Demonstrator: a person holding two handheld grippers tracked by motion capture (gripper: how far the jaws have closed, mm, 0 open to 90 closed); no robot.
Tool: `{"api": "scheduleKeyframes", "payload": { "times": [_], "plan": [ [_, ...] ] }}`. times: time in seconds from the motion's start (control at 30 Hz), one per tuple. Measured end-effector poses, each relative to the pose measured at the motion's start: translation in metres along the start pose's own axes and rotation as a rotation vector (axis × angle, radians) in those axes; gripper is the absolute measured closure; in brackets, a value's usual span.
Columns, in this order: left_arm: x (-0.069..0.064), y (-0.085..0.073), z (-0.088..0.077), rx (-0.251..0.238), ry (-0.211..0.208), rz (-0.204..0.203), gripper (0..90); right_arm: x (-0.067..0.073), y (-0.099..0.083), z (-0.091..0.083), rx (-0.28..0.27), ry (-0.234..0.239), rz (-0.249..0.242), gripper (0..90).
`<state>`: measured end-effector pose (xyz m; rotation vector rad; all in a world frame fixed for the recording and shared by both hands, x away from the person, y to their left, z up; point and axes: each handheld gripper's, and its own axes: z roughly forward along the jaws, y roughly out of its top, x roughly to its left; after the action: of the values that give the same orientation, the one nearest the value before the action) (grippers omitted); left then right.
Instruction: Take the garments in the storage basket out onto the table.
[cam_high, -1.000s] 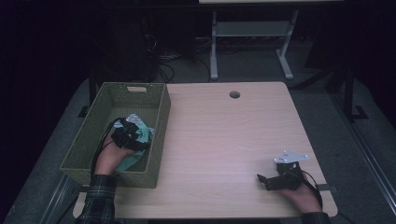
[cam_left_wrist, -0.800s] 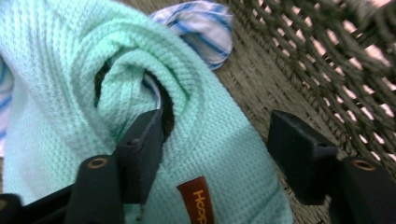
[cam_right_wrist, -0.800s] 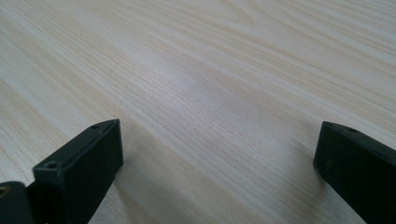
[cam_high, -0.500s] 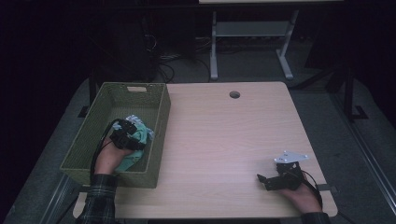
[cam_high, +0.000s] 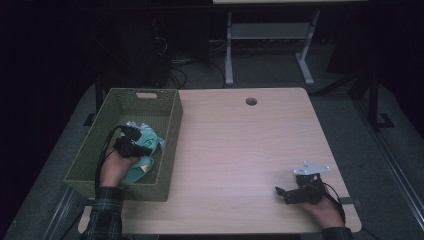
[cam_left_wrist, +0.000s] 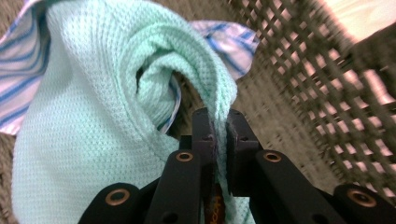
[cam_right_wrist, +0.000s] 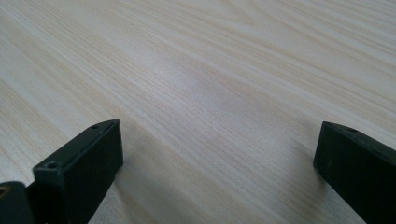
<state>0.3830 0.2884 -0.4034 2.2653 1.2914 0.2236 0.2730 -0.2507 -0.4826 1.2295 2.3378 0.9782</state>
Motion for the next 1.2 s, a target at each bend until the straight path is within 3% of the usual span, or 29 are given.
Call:
{"api": "scheduleKeyframes", "payload": {
  "times": [0.27, 0.43, 0.53, 0.57, 0.7, 1.2],
  "plan": [
    [0.004, 0.0, -0.01, -0.062, -0.04, -0.014, 85.0, 0.0, 0.0, 0.0, 0.002, 0.0, 0.003, 0.9],
    [0.007, -0.001, -0.019, -0.135, -0.099, -0.023, 85.0, 0.0, 0.0, 0.0, 0.002, 0.0, 0.004, 0.9],
    [0.012, -0.002, -0.027, -0.209, -0.152, -0.036, 85.0, 0.0, 0.0, 0.0, 0.002, 0.001, 0.004, 0.9],
    [0.012, -0.002, -0.027, -0.209, -0.152, -0.036, 85.0, 0.0, 0.0, 0.0, 0.002, 0.0, 0.004, 0.9],
    [0.015, -0.004, -0.038, -0.284, -0.196, -0.058, 85.1, 0.0, 0.0, 0.0, 0.002, 0.0, 0.005, 0.9],
    [0.011, 0.005, -0.069, -0.394, -0.188, -0.014, 85.0, 0.0, 0.0, 0.0, 0.002, 0.0, 0.004, 0.9]
  ]
}}
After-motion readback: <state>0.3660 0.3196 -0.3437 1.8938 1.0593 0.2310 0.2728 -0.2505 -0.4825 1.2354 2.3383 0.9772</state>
